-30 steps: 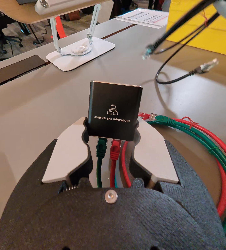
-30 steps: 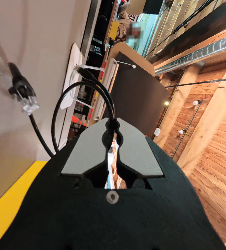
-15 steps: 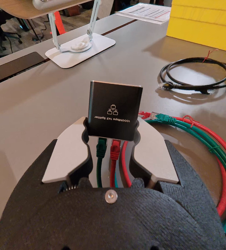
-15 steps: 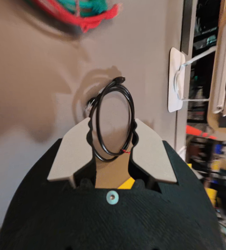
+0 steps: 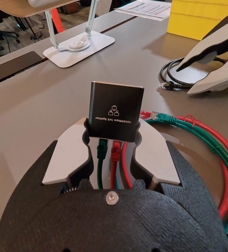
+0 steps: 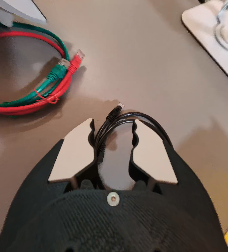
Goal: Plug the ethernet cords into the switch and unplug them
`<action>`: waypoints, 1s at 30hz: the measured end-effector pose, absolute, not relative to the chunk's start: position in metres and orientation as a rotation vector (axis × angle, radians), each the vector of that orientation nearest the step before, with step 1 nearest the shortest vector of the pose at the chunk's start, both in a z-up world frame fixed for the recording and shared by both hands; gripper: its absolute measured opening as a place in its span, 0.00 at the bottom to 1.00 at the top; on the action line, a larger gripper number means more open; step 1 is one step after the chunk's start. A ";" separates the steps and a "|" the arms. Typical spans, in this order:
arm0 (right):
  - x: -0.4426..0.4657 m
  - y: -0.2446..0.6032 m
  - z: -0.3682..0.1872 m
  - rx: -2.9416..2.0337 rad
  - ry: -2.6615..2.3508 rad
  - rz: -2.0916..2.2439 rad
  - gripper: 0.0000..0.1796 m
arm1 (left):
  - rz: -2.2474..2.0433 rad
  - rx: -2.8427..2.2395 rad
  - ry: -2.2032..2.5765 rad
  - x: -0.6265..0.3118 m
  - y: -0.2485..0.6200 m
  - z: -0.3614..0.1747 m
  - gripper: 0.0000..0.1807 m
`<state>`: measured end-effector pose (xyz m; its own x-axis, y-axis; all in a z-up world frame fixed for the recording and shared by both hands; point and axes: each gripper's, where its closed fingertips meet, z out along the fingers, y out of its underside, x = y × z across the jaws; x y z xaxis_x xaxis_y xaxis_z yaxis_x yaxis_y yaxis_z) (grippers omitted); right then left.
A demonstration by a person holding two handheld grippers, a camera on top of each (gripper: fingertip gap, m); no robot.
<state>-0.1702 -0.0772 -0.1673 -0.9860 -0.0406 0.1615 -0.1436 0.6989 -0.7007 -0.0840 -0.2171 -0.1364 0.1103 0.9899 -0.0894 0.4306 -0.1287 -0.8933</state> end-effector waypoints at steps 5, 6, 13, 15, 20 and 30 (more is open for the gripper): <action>-0.170 -0.082 -0.177 0.221 -2.693 1.064 0.23 | 0.957 -1.678 -1.426 -0.085 -0.217 -0.140 0.36; -0.171 -0.082 -0.179 0.240 -2.682 1.032 0.20 | 0.956 -1.682 -1.425 -0.085 -0.217 -0.140 0.36; -0.189 -0.084 -0.156 0.394 -2.402 1.043 0.04 | 0.951 -1.718 -1.391 -0.085 -0.211 -0.141 0.36; -0.188 -0.085 -0.142 0.432 -2.322 1.113 0.04 | 0.936 -1.746 -1.354 -0.085 -0.206 -0.142 0.36; -0.162 -0.087 -0.117 0.705 -2.080 1.239 0.04 | 0.854 -1.903 -1.150 -0.080 -0.175 -0.147 0.36; -0.118 -0.079 -0.128 1.130 -1.709 1.024 0.03 | 0.766 -2.202 -0.938 -0.073 -0.124 -0.172 0.36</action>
